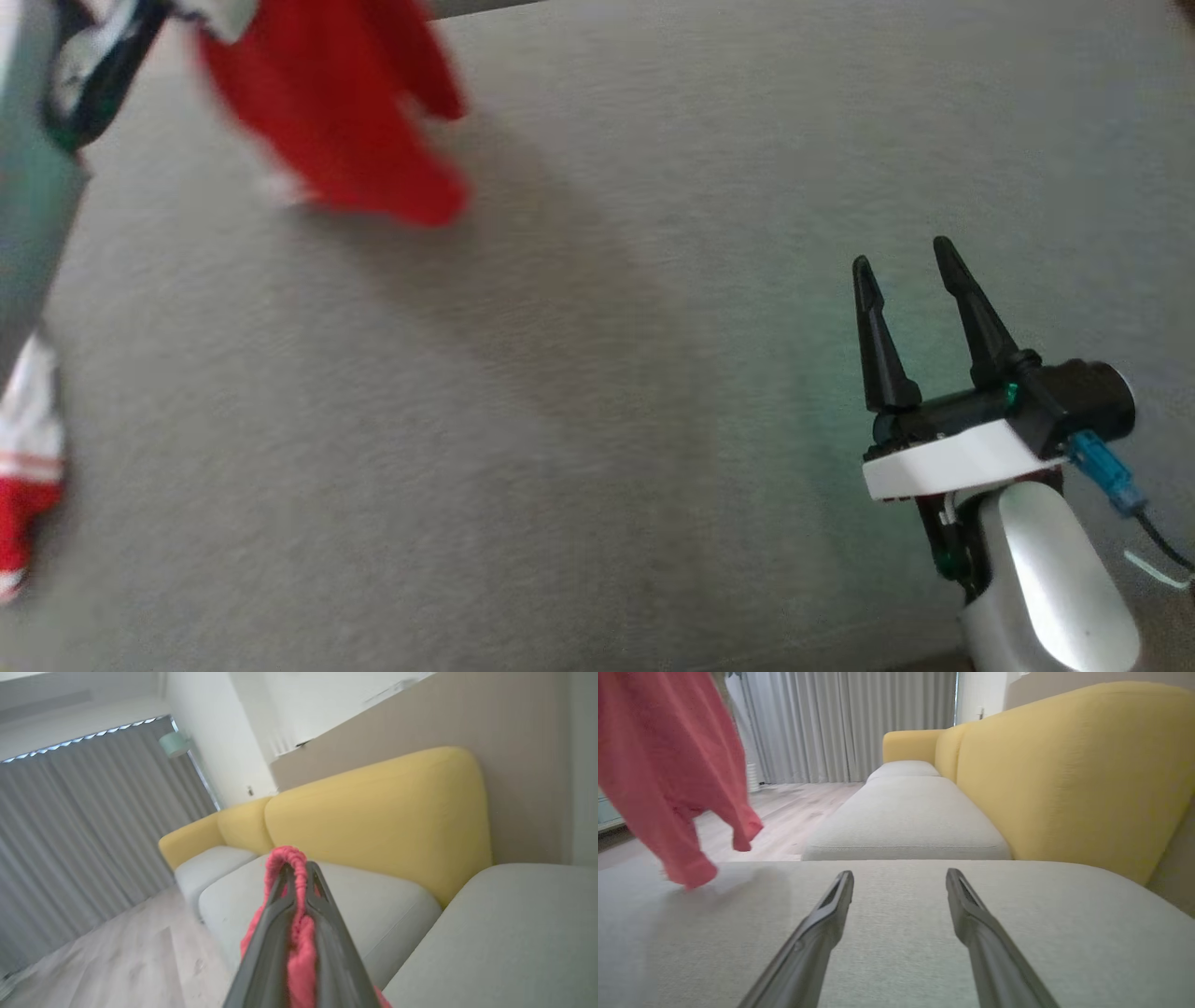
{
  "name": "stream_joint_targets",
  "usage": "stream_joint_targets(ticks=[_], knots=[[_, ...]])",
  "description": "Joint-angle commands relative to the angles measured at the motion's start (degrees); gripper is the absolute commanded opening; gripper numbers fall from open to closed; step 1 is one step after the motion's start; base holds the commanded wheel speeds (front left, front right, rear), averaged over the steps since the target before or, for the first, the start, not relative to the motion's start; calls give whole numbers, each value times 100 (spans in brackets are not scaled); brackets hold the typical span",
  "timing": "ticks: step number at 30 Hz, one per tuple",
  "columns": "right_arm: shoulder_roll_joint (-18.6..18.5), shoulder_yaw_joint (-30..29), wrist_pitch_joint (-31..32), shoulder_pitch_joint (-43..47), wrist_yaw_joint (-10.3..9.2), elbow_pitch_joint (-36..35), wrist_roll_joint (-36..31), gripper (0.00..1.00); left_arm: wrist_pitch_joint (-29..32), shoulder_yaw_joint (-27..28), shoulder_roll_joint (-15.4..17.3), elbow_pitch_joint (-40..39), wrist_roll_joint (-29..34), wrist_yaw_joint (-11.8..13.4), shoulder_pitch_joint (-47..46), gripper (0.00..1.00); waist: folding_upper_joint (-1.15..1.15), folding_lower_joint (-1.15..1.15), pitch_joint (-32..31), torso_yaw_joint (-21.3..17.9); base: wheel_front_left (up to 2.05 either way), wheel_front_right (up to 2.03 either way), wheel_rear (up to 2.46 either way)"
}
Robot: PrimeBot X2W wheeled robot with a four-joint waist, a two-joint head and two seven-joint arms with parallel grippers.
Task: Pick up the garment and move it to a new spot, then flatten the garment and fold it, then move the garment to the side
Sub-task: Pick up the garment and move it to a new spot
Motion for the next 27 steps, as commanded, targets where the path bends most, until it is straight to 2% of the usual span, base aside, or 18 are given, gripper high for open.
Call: stream_joint_targets(ticks=[1,5,8,16,18,21,22,23,26,27], knots=[[39,142,-11,-29,-4,-207,89,100,-104,130,15,-91,98,12,-485,0,0,1,-67,-652,0,0,0],[39,147,-11,-90,-4,-267,192,100,-446,-182,-328,99,236,11,-560,0,0,1,98,-787,0,0,0],[39,82,-11,-119,-4,-306,235,100,-816,-526,-470,114,227,10,-213,0,0,1,210,-743,0,0,0],[40,-128,-11,-46,-4,-287,109,100,-1819,-1727,-627,187,-352,10,2001,0,0,1,324,-283,0,0,0],[40,-239,-11,28,-4,-276,17,100,-2119,-2116,-801,393,-441,9,2720,0,0,1,243,-80,0,0,0],[40,-381,-11,181,-4,-265,-77,100,-2310,-2365,-1059,590,-443,19,3172,0,0,1,92,181,0,0,0],[40,-415,-11,240,-4,-255,-107,100,-2360,-2403,-1158,647,-463,26,3294,37,0,1,21,270,0,0,0],[40,-432,-11,300,-4,-245,-136,100,-2412,-2367,-1255,700,-507,93,3404,100,0,1,-52,343,0,0,0],[40,-491,-11,479,-4,-215,-183,100,-2531,-2217,-1467,704,-522,301,3693,100,0,1,-285,530,0,0,0],[40,-491,-11,479,-4,-215,-183,100,-2531,-2217,-1467,704,-522,301,3693,100,0,1,-285,530,0,0,0]])
